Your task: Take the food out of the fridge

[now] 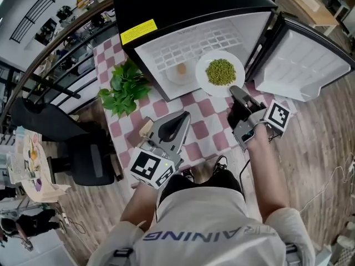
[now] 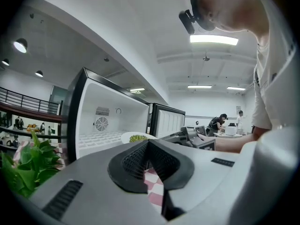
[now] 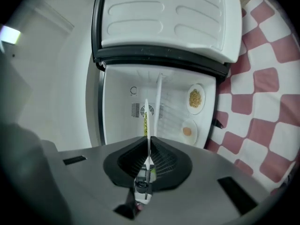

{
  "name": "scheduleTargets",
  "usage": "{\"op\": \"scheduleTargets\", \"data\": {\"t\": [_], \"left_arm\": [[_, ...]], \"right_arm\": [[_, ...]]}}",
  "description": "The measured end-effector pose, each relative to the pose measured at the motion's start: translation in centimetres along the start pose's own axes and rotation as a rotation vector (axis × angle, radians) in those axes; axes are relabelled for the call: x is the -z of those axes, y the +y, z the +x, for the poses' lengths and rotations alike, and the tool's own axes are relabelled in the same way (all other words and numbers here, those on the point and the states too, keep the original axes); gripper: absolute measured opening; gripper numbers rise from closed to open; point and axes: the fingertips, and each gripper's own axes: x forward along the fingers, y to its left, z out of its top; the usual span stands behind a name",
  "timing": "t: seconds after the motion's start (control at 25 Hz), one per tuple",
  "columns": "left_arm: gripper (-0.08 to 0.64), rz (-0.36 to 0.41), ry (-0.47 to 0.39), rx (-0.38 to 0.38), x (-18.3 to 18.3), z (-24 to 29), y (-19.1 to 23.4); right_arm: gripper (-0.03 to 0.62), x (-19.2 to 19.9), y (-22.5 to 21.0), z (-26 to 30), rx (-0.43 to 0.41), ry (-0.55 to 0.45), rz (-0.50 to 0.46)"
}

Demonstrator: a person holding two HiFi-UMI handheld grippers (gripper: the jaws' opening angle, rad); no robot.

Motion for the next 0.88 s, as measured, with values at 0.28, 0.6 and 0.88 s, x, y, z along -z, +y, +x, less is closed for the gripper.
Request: {"op": "scheduleTargets", "data": {"t": [0.28, 0.6, 0.88], "left_arm": [[0.005, 0.001, 0.035, 0.074, 0.9, 3.7, -3.3], [0.005, -0.011, 0.079, 0.116, 3.0, 6.8, -6.4], [0.005, -0.006, 0.129, 0.121, 5.2, 9.3, -7.7]], "right_arm": [[0.034, -1.8, -7.0, -9.0, 0.098, -0.056, 0.035], [0.032, -5.0, -15.8, -15.0, 0.22, -0.134, 0.098], [0.032, -8.2, -22.9, -17.2, 0.334, -0.192, 0.117]]}}
